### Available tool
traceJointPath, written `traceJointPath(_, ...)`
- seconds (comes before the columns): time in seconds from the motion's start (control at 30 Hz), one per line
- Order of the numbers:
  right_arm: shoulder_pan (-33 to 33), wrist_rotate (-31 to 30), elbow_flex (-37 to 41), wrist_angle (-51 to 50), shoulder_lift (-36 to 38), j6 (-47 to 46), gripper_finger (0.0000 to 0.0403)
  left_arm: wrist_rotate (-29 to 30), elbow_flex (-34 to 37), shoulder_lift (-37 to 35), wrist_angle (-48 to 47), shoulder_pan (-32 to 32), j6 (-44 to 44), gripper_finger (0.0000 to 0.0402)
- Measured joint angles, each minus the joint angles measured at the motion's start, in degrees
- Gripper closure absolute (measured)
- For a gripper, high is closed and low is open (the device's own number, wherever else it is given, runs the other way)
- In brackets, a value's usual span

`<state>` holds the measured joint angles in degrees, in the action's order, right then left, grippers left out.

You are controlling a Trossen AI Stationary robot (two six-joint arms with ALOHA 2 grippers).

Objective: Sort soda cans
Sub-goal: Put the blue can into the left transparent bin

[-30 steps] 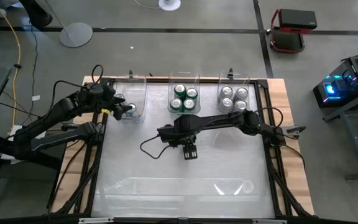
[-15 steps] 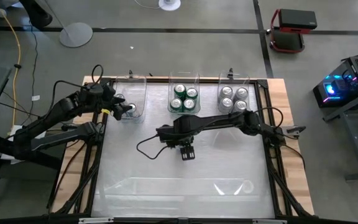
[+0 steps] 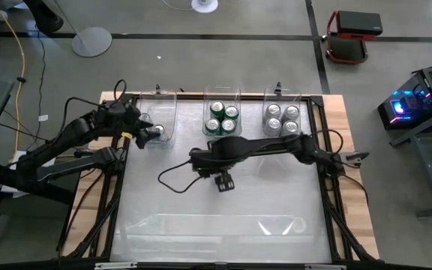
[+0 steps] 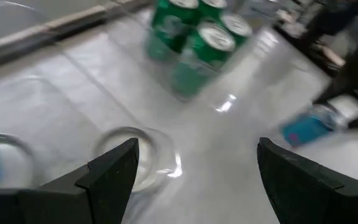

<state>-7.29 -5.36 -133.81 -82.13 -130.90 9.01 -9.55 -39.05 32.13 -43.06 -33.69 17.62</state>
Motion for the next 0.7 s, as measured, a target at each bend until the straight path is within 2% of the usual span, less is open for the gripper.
traceJointPath(0.13, -2.2, -5.7, -1.0, -0.7, 5.4, 1.5, 0.0118, -2.2, 0.0, -0.3, 0.1, 2.8, 0.2, 0.0096)
traceJointPath(0.23, -3.6, -5.9, 1.1, -0.3, 10.3, -0.2, 0.0117, -2.0, 0.0, -0.3, 1.7, 6.0, 0.2, 0.0096)
traceJointPath(0.37, -5.6, -6.2, 7.4, 0.1, 17.0, -5.4, 0.0116, -2.4, 0.0, 0.6, 9.3, 13.5, -0.7, 0.0096)
traceJointPath(0.5, -9.5, -7.8, 22.7, 6.7, 26.8, -13.6, 0.0116, -6.9, -0.1, 4.4, 23.4, 23.4, -1.9, 0.0096)
traceJointPath(0.6, -14.3, -14.0, 38.4, 17.3, 36.0, -22.3, 0.0116, -8.5, -0.1, 10.0, 33.3, 30.7, -6.3, 0.0096)
traceJointPath(0.7, -19.8, -19.8, 53.1, 28.9, 44.4, -33.6, 0.0116, -8.5, -0.1, 17.2, 41.5, 35.9, -14.9, 0.0096)
